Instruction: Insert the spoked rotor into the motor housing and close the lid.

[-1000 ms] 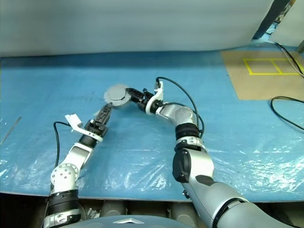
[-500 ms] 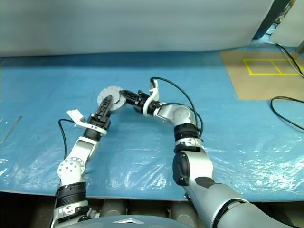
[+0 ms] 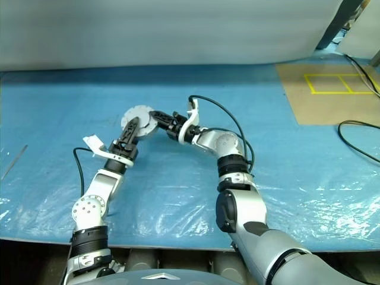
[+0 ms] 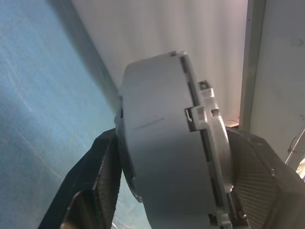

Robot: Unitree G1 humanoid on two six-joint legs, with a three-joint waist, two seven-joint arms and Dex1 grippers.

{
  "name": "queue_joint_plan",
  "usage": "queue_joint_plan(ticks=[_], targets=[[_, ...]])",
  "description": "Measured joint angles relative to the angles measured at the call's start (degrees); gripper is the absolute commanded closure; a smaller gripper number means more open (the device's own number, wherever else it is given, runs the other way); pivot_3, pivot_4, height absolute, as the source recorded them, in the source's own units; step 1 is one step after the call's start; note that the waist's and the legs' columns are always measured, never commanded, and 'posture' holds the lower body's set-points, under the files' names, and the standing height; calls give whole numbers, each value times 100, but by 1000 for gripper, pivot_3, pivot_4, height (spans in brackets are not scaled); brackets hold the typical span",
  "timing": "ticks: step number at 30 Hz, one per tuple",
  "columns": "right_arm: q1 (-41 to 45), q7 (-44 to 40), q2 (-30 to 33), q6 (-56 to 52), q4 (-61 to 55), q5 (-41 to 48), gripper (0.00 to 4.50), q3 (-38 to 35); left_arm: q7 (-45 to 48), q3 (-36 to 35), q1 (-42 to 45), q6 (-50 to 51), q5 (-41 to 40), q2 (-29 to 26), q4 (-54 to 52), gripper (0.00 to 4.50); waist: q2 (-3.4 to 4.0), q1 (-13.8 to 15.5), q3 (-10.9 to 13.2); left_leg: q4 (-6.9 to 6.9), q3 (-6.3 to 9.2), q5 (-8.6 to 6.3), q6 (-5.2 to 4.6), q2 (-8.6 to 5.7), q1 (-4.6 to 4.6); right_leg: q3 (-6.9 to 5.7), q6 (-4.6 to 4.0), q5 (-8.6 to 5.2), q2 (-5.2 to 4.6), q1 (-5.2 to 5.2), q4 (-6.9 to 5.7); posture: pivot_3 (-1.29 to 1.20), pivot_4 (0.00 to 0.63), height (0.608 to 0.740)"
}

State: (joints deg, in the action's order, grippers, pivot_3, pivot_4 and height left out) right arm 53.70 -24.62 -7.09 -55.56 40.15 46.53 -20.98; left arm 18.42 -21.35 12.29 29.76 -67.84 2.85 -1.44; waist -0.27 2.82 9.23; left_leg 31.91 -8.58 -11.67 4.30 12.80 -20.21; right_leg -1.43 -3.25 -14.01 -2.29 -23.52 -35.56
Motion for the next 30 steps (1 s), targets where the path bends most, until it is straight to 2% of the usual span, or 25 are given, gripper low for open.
queue_joint_plan(ticks=[4, 12, 17, 23, 30], targets=[[0, 0, 0, 89, -54, 1, 147, 80, -75, -54, 34, 20, -53, 56, 158, 1482, 0, -1, 0, 3, 0, 0, 0, 0, 1, 1, 0, 0, 0, 2, -1, 0, 150, 740], [-2, 79, 1, 732, -54, -174, 147, 233, -181, -330, 230, -113, -329, 243, 322, 1482, -1, -4, 1, 15, 2, 0, 0, 0, 0, 1, 1, 1, 0, 3, -8, 0, 150, 740], [-10, 39, 3, 1491, -53, -649, 147, 620, -331, -751, 542, -782, -389, 340, 338, 1482, -1, -16, 1, 19, 2, -1, 1, 0, 5, 2, 1, 1, -2, 21, -8, 0, 150, 740], [-10, -53, 3, 1582, -53, -681, 147, 712, -556, -952, 600, -1300, -299, 370, 371, 1482, -1, -15, 1, 22, 3, -1, 0, 0, 9, 3, 2, 1, -1, 21, -9, 0, 150, 740], [-22, -82, 4, 1610, -53, -713, 147, 821, -619, -947, 604, -1432, -148, 344, 371, 1482, -1, -16, 1, 22, 3, 0, 0, 0, 9, 3, 2, 1, -1, 20, -9, 0, 150, 740]])
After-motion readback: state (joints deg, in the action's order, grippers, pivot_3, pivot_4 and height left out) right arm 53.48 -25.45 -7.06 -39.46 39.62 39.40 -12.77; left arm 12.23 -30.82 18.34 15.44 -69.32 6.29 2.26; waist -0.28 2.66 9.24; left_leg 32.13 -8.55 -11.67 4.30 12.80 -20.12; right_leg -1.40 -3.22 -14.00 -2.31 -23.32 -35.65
